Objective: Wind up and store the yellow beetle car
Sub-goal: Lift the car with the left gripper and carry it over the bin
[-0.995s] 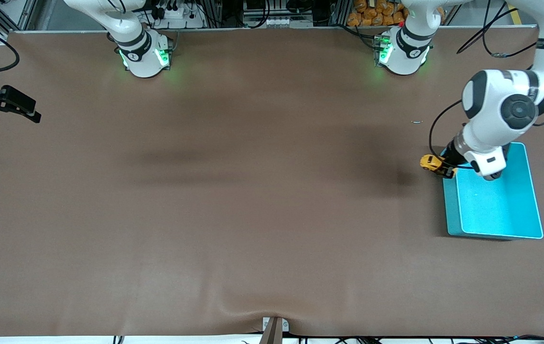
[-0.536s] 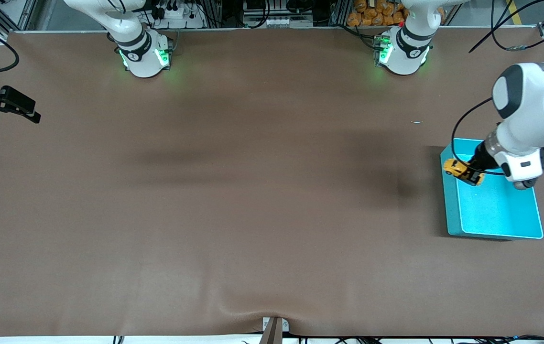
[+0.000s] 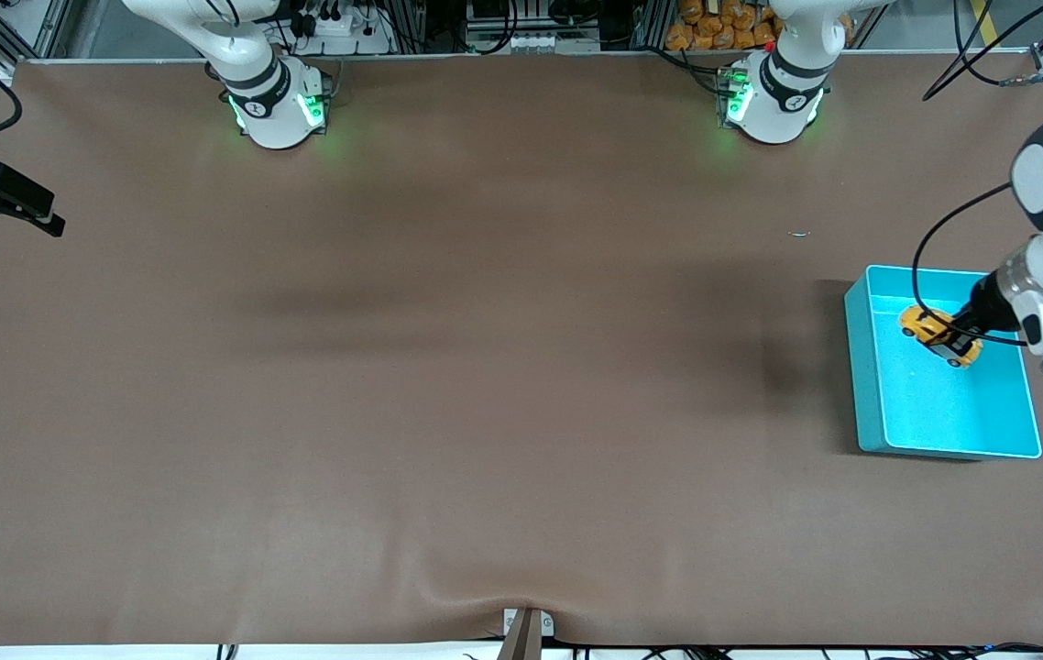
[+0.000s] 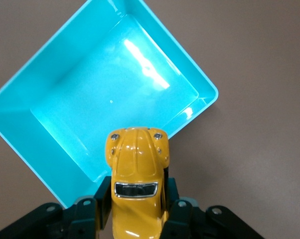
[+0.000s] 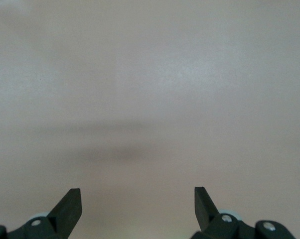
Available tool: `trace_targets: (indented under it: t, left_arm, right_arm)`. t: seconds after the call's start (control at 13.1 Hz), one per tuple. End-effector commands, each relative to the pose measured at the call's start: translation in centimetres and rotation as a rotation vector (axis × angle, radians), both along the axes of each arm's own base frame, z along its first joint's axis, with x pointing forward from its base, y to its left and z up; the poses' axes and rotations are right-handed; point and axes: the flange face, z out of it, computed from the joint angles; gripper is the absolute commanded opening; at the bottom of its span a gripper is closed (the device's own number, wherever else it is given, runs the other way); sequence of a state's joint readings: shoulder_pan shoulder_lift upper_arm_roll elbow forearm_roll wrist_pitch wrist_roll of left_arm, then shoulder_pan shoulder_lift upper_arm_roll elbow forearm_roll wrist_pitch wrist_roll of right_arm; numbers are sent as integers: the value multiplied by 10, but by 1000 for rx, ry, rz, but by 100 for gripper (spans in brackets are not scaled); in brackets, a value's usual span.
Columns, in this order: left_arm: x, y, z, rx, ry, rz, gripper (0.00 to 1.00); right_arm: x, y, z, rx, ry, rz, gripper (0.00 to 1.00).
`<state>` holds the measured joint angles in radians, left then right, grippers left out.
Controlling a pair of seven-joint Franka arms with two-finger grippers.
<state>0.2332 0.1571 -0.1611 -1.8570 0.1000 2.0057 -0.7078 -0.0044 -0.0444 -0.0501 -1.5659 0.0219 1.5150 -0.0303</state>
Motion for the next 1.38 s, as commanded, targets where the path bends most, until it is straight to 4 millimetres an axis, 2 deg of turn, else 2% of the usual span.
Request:
trace_targets:
  t: [0.0,0.38,0.54,0.92,1.3]
  left_arm:
    - [19,12,5,8,37,-107,0]
    - [23,50,5,0,55,-393,0]
    - [30,54,-4,-8,69,-495,0]
    - [33,60,-31,22,132,-633,0]
    - [32,94,-63,-6,150,-749,0]
  right_arm:
    - [1,0,3,-9,5,-16,100]
    - [2,-10,2,-9,2,-31,100]
    - [2,-12,0,-9,5,-28,100]
    - [1,-13,-1,-8,14,-26,100]
    - [1,-16,-1,-8,14,-33,100]
